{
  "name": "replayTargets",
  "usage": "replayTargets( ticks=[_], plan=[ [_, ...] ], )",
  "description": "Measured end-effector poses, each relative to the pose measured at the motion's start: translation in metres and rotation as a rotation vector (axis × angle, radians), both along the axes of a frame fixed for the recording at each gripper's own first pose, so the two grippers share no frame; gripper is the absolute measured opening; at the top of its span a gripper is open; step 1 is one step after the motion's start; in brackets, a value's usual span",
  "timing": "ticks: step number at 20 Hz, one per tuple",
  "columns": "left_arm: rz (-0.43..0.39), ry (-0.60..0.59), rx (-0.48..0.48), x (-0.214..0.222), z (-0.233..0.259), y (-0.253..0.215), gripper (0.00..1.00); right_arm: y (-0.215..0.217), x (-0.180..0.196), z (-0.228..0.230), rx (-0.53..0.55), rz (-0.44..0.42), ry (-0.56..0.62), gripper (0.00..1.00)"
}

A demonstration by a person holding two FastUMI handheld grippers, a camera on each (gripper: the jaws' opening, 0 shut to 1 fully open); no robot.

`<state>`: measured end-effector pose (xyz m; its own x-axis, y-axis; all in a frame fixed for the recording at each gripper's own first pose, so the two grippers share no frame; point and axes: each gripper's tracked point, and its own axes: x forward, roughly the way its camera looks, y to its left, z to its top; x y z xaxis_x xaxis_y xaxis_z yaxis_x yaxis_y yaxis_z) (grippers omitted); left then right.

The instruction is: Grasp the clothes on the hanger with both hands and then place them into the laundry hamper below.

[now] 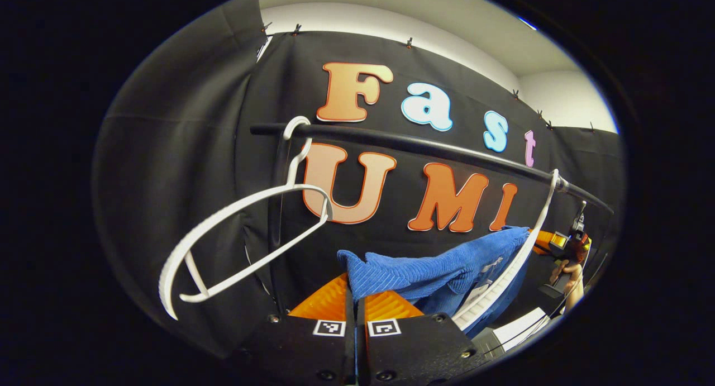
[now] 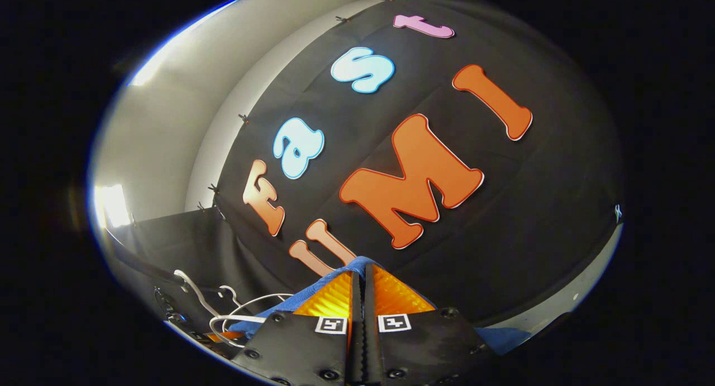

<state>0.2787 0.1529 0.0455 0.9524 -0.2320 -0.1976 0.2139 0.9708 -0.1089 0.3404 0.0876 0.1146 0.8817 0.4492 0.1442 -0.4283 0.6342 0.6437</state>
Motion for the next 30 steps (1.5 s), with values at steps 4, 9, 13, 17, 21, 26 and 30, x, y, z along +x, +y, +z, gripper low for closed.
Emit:
replayTargets(
  ticks=[4, 9, 13, 17, 21, 26, 30],
  plan=[
    [-0.009, 0.004, -0.059, -0.009, 0.0, 0.003, 0.01, 0.002, -0.005, -0.007, -0.03, 0.014, 0.002, 0.07],
    [-0.006, 0.023, -0.039, -0.023, -0.01, 0.006, 0.01, 0.004, -0.014, -0.016, -0.03, 0.046, 0.011, 0.07],
    [-0.009, 0.044, -0.042, -0.037, -0.023, 0.005, 0.01, 0.002, -0.022, -0.017, -0.044, 0.058, 0.006, 0.07],
    [-0.011, 0.056, -0.088, -0.052, -0.034, 0.002, 0.01, -0.001, -0.029, -0.019, -0.046, 0.067, 0.006, 0.07],
    [-0.001, 0.079, -0.097, -0.068, -0.055, -0.003, 0.01, -0.004, -0.035, -0.028, -0.056, 0.062, 0.02, 0.07],
    [0.002, 0.119, -0.111, -0.082, -0.08, -0.011, 0.01, -0.012, -0.044, -0.042, -0.07, 0.046, 0.037, 0.07],
    [0.001, 0.135, -0.115, -0.091, -0.095, -0.019, 0.01, -0.019, -0.048, -0.059, -0.101, 0.027, 0.053, 0.07]
  ],
)
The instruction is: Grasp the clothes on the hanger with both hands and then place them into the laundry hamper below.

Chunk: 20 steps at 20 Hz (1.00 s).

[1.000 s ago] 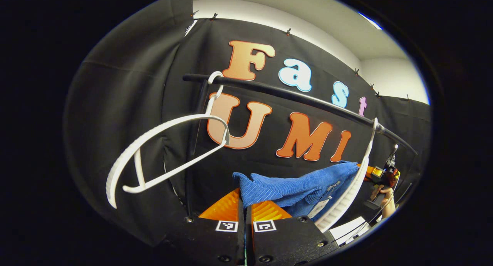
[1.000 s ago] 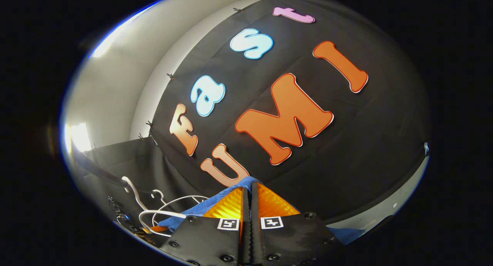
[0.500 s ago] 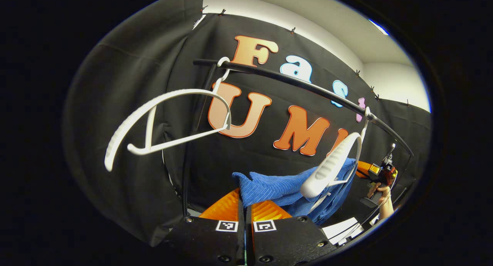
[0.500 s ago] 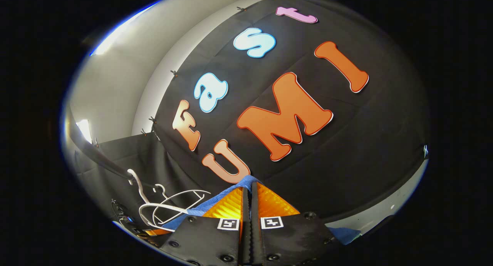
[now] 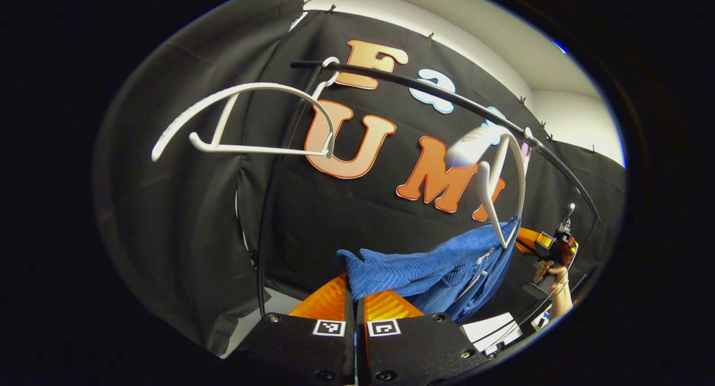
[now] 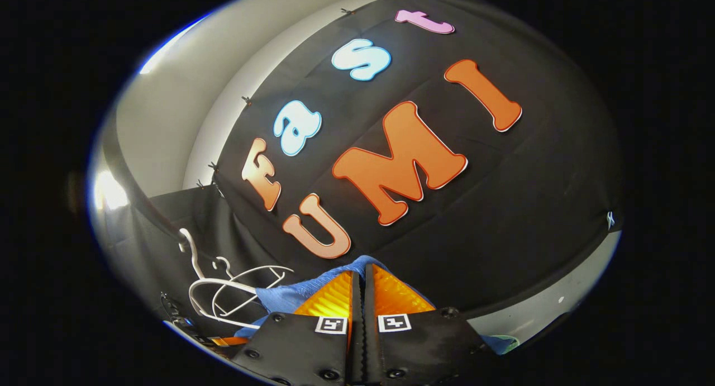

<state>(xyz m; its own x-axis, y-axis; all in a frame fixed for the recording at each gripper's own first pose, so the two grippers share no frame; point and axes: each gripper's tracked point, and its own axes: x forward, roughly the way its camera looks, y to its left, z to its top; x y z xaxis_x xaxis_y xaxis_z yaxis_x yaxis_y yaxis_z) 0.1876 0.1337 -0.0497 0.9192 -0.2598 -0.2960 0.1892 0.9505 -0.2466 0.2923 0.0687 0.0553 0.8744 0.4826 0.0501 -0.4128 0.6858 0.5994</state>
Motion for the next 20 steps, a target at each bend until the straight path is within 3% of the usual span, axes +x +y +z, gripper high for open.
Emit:
replayTargets(
  ticks=[20],
  plan=[
    [-0.025, 0.07, 0.046, -0.024, -0.059, -0.027, 0.01, -0.032, -0.019, -0.056, -0.052, -0.096, 0.086, 0.07]
  ],
)
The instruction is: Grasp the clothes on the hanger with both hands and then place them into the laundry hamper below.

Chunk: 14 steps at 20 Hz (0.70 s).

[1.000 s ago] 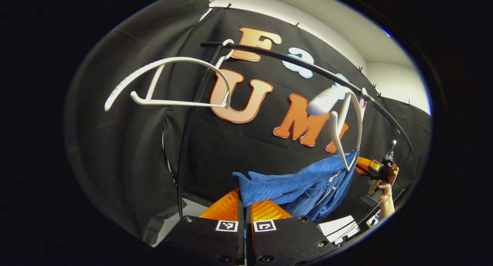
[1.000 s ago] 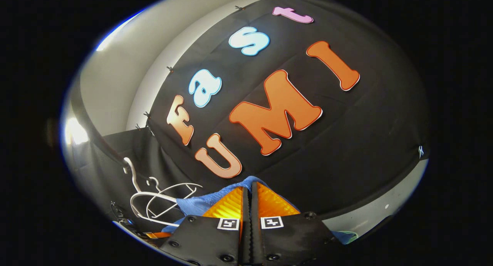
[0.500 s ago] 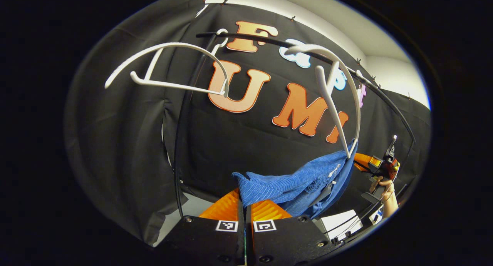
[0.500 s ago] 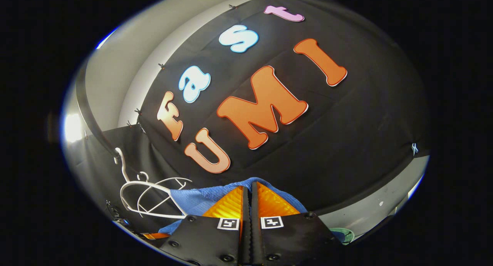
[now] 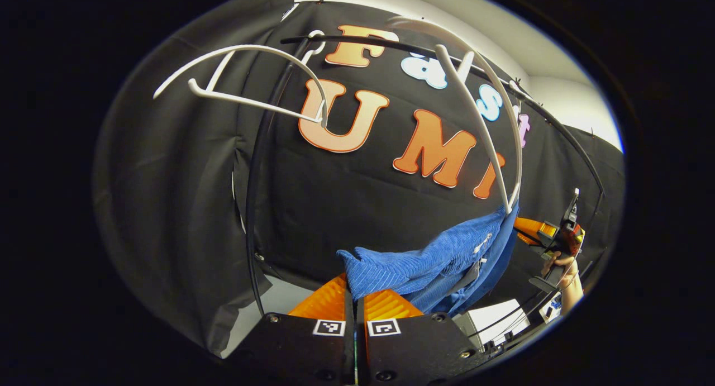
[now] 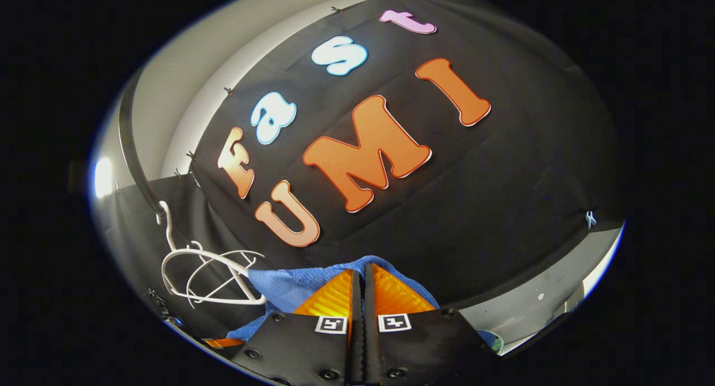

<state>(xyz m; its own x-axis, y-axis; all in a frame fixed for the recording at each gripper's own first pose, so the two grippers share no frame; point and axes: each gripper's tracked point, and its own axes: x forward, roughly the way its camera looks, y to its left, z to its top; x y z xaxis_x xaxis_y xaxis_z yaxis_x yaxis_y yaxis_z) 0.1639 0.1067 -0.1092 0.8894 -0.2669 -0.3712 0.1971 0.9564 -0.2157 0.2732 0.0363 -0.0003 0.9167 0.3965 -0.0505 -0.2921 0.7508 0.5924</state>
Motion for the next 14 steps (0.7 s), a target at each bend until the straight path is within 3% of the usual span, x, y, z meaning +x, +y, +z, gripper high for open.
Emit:
replayTargets(
  ticks=[7, 14],
  plan=[
    [-0.023, 0.015, 0.033, -0.003, -0.013, -0.017, 0.01, -0.014, -0.011, -0.024, -0.02, -0.044, 0.04, 0.07],
    [-0.092, 0.058, 0.049, -0.007, -0.039, -0.06, 0.01, -0.006, -0.032, -0.08, -0.031, -0.043, 0.142, 0.07]
  ],
)
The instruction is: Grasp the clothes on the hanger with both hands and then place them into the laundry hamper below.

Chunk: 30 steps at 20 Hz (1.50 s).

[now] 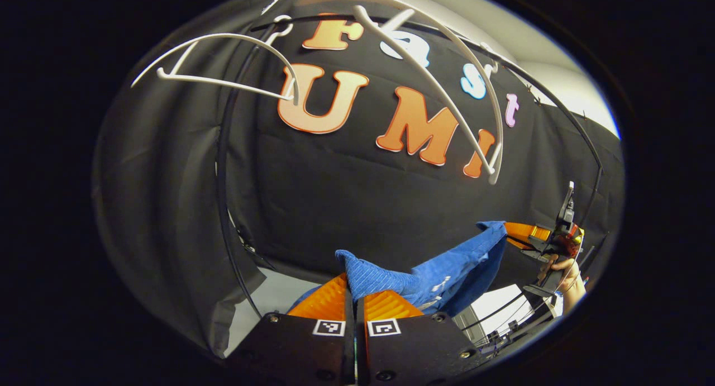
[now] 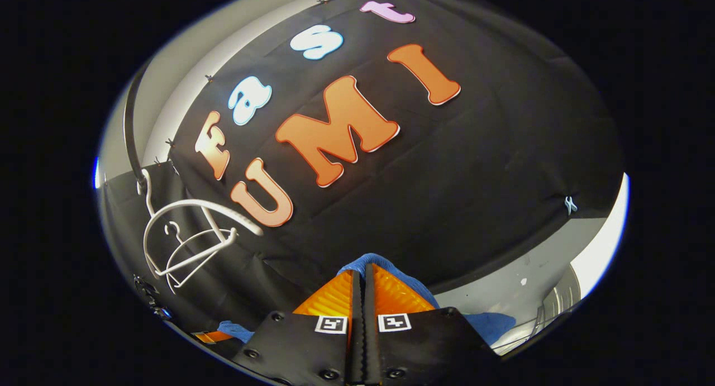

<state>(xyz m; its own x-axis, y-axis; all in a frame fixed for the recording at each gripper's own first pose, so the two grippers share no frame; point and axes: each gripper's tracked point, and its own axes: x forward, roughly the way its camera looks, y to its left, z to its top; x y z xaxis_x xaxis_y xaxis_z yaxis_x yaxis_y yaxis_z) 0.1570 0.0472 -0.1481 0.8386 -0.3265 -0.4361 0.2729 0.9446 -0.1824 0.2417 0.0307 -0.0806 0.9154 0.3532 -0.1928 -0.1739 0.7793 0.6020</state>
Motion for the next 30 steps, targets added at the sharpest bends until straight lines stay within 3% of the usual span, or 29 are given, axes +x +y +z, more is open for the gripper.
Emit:
replayTargets(
  ticks=[9, 18, 30],
  plan=[
    [-0.1, 0.084, 0.011, 0.0, -0.037, -0.065, 0.01, 0.035, -0.029, -0.032, -0.064, 0.049, 0.041, 0.07],
    [-0.139, 0.171, 0.032, -0.017, -0.078, -0.089, 0.01, 0.073, -0.056, -0.068, -0.148, 0.091, 0.09, 0.07],
    [-0.18, 0.276, 0.063, -0.029, -0.128, -0.108, 0.02, 0.093, -0.078, -0.112, -0.278, 0.102, 0.142, 0.07]
  ],
)
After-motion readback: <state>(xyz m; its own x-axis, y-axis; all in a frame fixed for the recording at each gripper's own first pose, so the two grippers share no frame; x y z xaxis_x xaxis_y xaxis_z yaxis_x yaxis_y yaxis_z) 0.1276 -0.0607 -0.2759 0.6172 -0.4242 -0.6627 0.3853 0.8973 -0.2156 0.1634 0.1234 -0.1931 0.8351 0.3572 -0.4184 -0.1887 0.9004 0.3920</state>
